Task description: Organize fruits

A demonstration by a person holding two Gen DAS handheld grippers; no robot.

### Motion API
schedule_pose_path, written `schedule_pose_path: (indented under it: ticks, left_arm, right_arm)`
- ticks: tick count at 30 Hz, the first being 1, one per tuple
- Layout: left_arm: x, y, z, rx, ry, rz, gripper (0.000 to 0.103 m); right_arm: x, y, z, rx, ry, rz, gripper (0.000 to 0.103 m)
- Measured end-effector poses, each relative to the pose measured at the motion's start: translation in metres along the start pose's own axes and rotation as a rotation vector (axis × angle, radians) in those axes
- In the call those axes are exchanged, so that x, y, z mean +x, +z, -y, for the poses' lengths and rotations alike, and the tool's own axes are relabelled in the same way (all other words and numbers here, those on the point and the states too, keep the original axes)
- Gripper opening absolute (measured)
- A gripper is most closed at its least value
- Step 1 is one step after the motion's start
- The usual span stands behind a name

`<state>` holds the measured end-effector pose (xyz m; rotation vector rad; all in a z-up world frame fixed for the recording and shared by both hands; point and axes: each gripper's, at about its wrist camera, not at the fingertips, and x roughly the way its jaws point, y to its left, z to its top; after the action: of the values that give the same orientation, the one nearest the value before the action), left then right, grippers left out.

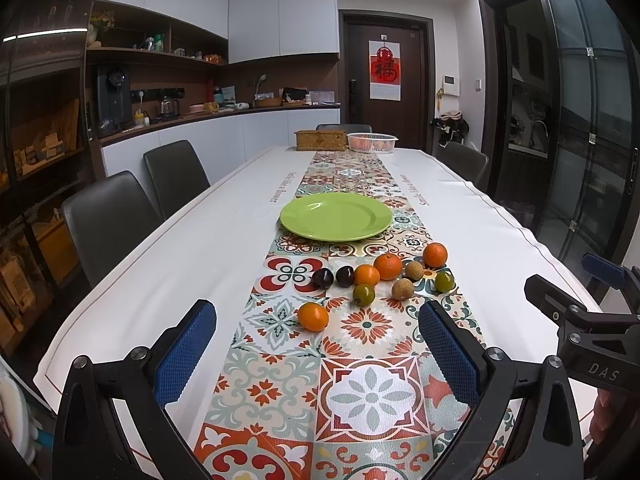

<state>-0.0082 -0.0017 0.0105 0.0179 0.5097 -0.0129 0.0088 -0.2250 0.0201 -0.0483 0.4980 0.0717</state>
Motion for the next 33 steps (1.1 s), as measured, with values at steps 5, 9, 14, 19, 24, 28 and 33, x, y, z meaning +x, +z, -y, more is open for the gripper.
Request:
schedule_pose_path:
  ticks: [5,9,14,19,24,28,33]
  left_arm:
    - [-0.0061,0.0034,-0.0007,0.002,0.001,0.008,0.103]
    - [-0.0054,0.0022,-0.0015,0.004,0.001,0.01,0.103]
    - [-0.005,0.0016,-0.0009,0.004,0.001,0.011,0.103]
    - [-0.0042,0.0011,-0.0002,0.004,0.0,0.01,0.103]
    - [-0.0043,0.0012,-0.0001,0.004,0.001,0.011,0.103]
    - [-0.0046,0.0013,-0.0002,0.005,0.001,0.011,0.103]
    - [-0.0043,0.0012,-0.0003,0.004,0.001,0.011,0.103]
  right_arm:
    - [0.0018,-0.0025,-0.0015,-0.002,-0.001,0.003,0.102]
    - [0.0014,-0.0022,-0.0019,-0.003,-0.001,0.001,0.102]
    - [0.0032,-0.0046,-0.0027,-0.004,0.0,0.001,0.102]
    - [0.0031,-0.0044,-0.0024,-0.005,0.001,-0.001,0.102]
    - [0.0035,-0.0051,-0.0032,-0.006,0.001,0.001,0.102]
    - [0.0035,-0.0048,-0.0031,-0.006,0.001,-0.001,0.102]
    - [0.0034,-0.0048,-0.0036,-0.006,0.0,0.001,0.102]
